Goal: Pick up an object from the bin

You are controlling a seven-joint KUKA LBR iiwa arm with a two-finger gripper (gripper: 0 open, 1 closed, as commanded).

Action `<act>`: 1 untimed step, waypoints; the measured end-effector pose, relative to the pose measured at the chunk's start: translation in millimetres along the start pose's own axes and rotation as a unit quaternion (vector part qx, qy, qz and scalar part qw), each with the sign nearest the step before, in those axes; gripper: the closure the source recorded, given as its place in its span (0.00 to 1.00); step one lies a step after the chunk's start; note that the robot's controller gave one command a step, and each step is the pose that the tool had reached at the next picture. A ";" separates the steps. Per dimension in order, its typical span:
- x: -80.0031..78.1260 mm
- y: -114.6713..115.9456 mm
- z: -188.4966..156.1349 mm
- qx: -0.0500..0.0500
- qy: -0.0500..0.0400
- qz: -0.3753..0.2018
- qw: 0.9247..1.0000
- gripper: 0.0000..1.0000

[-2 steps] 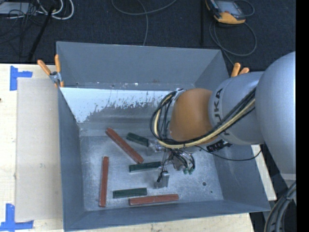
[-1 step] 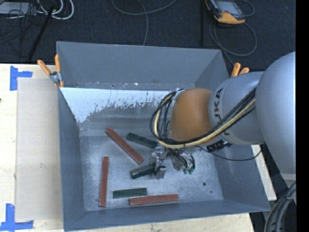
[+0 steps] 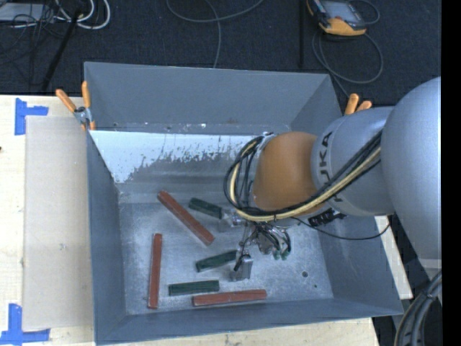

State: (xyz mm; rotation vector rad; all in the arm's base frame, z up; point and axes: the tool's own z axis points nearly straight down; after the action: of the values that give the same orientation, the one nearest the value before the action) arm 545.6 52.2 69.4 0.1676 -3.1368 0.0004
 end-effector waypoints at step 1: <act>-0.1 0.1 -0.2 0.000 0.000 0.000 1.000 1.00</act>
Offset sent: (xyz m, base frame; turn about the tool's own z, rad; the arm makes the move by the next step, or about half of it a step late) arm 0.0000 0.0000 0.0000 0.0000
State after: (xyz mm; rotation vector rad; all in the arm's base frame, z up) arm 545.6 52.3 69.6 0.1678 -3.1370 0.0002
